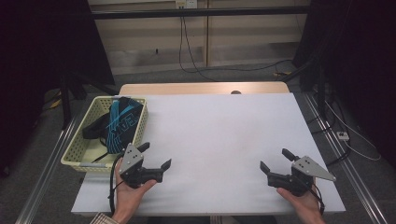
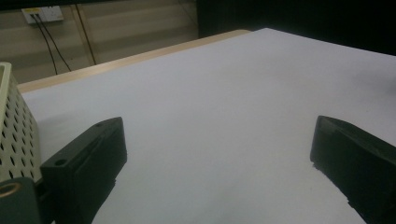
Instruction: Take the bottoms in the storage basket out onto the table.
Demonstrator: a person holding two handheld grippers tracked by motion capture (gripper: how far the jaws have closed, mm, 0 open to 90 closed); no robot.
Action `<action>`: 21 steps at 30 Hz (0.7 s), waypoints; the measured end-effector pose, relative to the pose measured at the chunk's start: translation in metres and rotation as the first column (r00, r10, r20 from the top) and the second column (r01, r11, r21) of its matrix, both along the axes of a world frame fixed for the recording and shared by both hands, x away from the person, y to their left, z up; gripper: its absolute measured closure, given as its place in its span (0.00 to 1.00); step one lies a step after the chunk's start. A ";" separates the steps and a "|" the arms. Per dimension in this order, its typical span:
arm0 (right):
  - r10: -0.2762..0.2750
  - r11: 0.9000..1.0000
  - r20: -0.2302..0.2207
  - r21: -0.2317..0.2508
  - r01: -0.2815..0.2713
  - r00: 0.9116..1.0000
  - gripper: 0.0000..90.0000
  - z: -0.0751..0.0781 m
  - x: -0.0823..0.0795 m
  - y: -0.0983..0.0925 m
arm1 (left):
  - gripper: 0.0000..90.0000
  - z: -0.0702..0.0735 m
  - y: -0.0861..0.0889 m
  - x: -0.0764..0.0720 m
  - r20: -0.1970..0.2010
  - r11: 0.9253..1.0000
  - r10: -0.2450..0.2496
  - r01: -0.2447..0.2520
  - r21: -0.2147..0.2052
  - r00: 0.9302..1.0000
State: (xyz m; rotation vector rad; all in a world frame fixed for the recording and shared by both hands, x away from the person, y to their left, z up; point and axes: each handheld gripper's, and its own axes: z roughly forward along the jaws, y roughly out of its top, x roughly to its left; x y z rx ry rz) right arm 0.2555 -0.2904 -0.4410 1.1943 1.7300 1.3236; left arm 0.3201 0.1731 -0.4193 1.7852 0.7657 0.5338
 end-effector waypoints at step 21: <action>0.014 1.000 -0.013 0.019 -0.014 1.000 0.08 -0.001 0.000 0.000 | 0.05 0.011 -0.001 0.000 -0.001 0.999 -0.011 0.011 0.047 1.000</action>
